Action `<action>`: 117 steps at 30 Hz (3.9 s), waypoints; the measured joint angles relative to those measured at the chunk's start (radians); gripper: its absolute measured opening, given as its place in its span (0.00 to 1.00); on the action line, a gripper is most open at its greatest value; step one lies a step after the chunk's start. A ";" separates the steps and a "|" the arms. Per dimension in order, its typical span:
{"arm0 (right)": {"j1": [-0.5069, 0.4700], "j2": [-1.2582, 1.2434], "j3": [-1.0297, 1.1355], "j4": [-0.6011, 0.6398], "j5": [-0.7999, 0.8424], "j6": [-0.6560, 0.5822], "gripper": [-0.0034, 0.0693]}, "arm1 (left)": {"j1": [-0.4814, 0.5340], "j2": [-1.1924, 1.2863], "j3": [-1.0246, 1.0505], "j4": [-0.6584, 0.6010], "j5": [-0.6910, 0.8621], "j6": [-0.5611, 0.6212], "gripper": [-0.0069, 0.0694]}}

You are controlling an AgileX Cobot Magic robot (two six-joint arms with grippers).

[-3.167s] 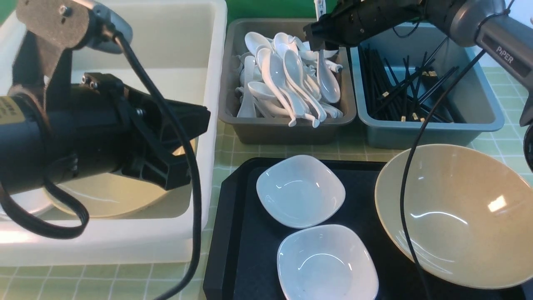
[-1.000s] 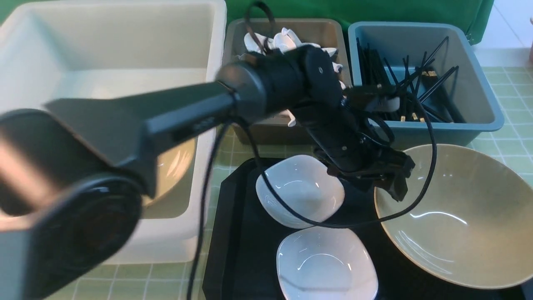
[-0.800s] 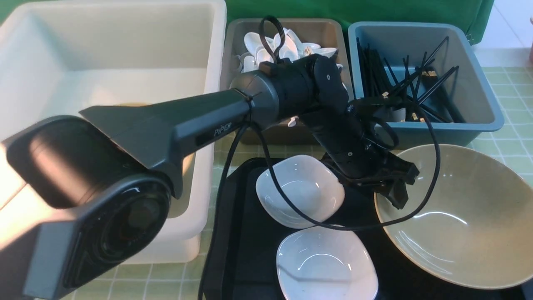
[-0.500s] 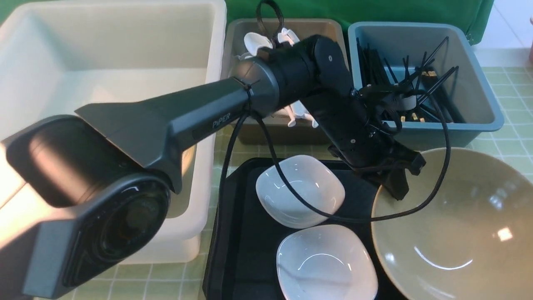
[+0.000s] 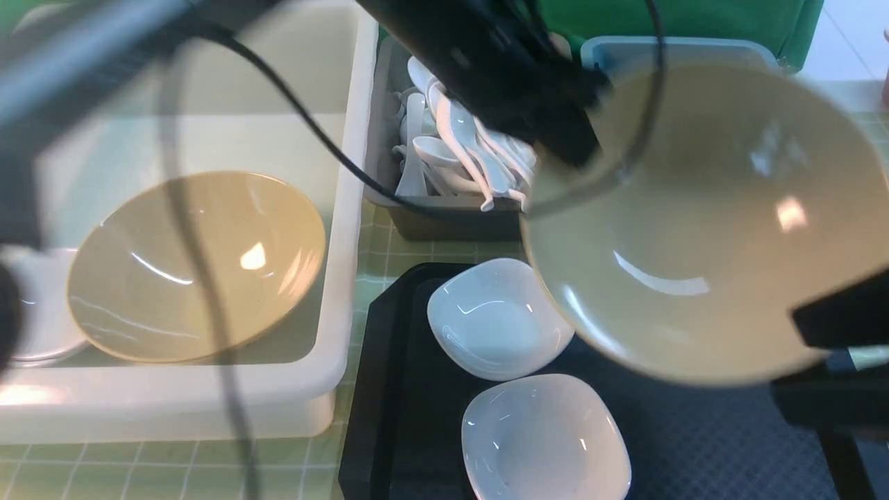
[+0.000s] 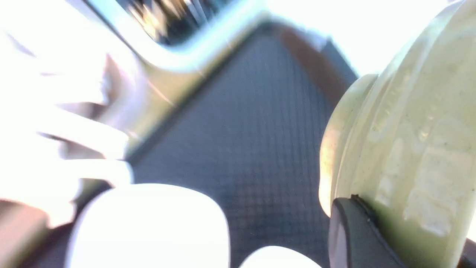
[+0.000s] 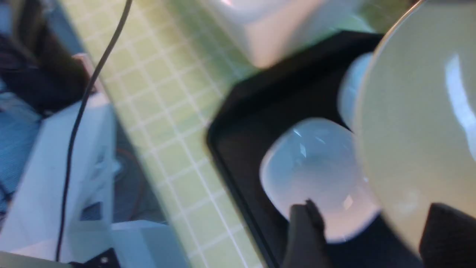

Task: On green table put chopsticks spoon bowls plates into blue grey white boxes.
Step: 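Place the tan bowl onto the bowl stack in the left bin with the left gripper, then grasp the small white bowl on the black tray by its rim with the left gripper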

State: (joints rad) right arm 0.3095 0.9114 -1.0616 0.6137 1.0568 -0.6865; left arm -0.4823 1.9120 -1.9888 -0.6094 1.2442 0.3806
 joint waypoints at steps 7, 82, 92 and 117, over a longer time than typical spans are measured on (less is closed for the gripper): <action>0.039 0.158 -0.204 0.122 -0.005 -0.103 0.15 | 0.263 -0.227 0.094 0.013 0.012 -0.046 0.11; 0.648 0.643 -0.613 -0.440 -0.114 0.382 0.13 | 0.791 -0.419 0.847 0.300 -0.263 -0.269 0.91; 0.482 0.491 -0.565 -0.482 0.045 0.399 0.15 | 0.721 -0.542 0.709 0.314 -0.080 -0.247 0.94; 0.417 0.075 -0.073 -0.483 -0.129 0.532 0.18 | -0.168 -0.275 0.882 0.048 -0.318 -0.337 0.72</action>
State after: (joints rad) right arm 0.7261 0.9866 -1.1345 0.1309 0.9277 -0.1542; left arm -0.6499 1.6372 -1.1068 -0.5613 0.9258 0.0435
